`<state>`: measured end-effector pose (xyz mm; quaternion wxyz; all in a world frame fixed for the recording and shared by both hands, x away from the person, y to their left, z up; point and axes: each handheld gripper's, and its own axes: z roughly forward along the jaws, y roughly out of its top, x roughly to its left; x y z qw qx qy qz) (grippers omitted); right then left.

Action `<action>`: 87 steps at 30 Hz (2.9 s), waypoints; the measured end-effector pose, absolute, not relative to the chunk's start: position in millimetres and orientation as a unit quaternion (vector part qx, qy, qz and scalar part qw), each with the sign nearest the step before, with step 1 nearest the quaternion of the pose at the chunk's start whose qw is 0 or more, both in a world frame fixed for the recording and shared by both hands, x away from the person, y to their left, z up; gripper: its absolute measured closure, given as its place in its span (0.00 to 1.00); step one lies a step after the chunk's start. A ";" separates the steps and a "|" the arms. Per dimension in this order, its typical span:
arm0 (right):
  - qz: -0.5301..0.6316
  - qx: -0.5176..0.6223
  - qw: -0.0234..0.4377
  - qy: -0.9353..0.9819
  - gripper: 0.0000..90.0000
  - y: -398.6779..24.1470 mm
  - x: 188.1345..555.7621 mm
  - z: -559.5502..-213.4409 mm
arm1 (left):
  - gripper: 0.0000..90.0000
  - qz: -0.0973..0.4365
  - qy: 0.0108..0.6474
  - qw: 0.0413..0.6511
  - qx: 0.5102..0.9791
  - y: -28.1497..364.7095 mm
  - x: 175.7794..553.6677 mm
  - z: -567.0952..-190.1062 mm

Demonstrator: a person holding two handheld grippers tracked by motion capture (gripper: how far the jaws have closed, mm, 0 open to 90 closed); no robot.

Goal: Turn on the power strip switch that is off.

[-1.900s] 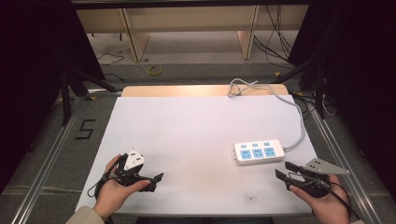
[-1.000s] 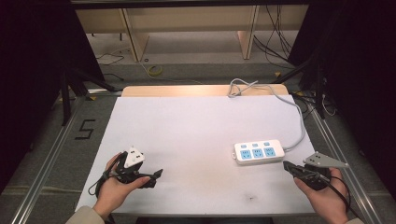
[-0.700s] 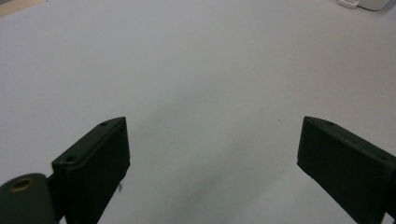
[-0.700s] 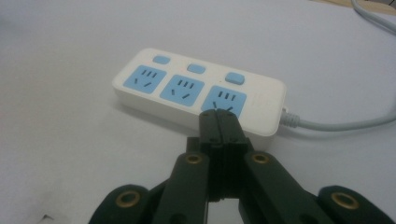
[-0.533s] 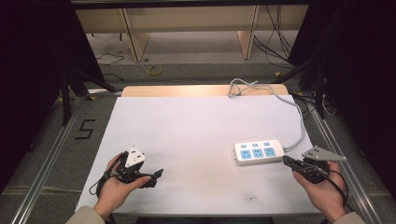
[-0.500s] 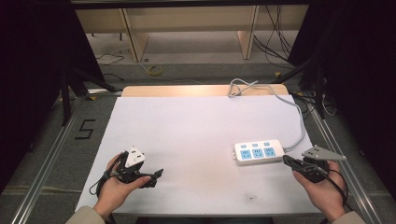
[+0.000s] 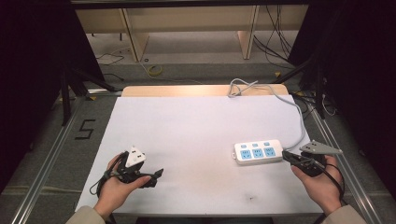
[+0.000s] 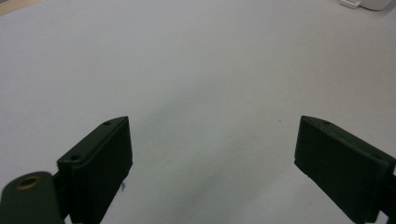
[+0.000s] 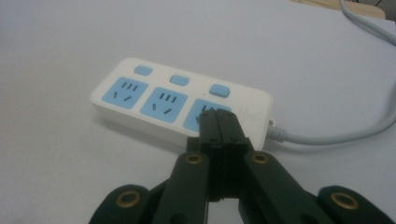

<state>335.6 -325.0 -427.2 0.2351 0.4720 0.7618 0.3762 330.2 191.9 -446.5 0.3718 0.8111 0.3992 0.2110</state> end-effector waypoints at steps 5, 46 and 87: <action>0.370 0.473 0.234 0.765 1.00 -323.5 341.0 -427.3 | 0.13 0.211 0.400 0.371 0.811 191.8 330.3 -446.5; 0.339 0.485 0.220 0.775 1.00 -313.9 370.6 -427.1 | 0.14 0.212 0.395 0.370 0.814 189.6 330.3 -446.6; 0.316 0.490 0.207 0.786 1.00 -306.9 388.7 -427.2 | 0.14 0.210 0.393 0.368 0.816 188.5 330.5 -447.4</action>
